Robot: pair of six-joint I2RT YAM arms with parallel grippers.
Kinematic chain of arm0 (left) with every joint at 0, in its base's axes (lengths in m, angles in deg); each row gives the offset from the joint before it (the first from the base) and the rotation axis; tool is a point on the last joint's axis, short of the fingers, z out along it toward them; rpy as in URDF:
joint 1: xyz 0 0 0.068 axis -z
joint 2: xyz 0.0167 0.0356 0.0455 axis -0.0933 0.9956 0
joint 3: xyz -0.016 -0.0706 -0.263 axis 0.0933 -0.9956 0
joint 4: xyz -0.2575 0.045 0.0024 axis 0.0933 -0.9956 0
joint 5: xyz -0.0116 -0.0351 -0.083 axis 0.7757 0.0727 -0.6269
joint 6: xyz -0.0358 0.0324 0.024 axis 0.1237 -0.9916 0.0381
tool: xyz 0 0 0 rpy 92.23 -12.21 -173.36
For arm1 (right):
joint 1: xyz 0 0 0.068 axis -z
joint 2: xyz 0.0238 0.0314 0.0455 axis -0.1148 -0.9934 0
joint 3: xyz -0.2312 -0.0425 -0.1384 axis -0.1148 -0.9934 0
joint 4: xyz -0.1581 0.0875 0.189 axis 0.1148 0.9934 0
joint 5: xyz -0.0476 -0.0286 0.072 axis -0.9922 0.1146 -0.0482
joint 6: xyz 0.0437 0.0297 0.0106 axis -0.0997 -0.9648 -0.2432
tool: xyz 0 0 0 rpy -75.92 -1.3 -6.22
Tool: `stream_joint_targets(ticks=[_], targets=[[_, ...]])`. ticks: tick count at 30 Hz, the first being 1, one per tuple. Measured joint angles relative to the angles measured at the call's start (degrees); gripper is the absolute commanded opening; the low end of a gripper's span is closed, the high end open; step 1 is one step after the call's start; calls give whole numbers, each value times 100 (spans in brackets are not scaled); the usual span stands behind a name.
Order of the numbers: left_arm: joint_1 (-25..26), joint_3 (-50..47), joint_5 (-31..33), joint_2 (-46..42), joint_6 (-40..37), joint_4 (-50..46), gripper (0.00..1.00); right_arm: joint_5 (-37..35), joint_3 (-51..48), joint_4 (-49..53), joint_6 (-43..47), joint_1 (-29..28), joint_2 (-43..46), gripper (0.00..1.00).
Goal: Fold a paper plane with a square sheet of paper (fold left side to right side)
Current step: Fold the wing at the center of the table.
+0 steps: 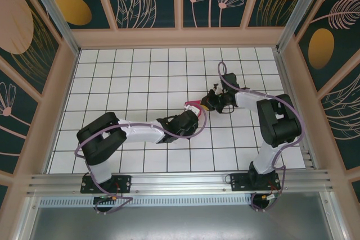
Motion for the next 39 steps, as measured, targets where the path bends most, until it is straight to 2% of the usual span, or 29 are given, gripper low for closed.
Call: stream_joint_targets(ticks=[12, 19, 29, 39], targets=[[0, 22, 22, 52, 0, -90, 30, -2, 26, 42, 4, 0, 0, 7], [0, 24, 7, 68, 2, -92, 18, -2, 28, 46, 118, 0, 0, 14], [0, 24, -216, 210, 24, -20, 12, -175, 28, 92, 345, 20, 227, 34], [0, 33, -520, 369, 87, 166, 9, -372, -286, 107, 592, 240, 1056, 38]])
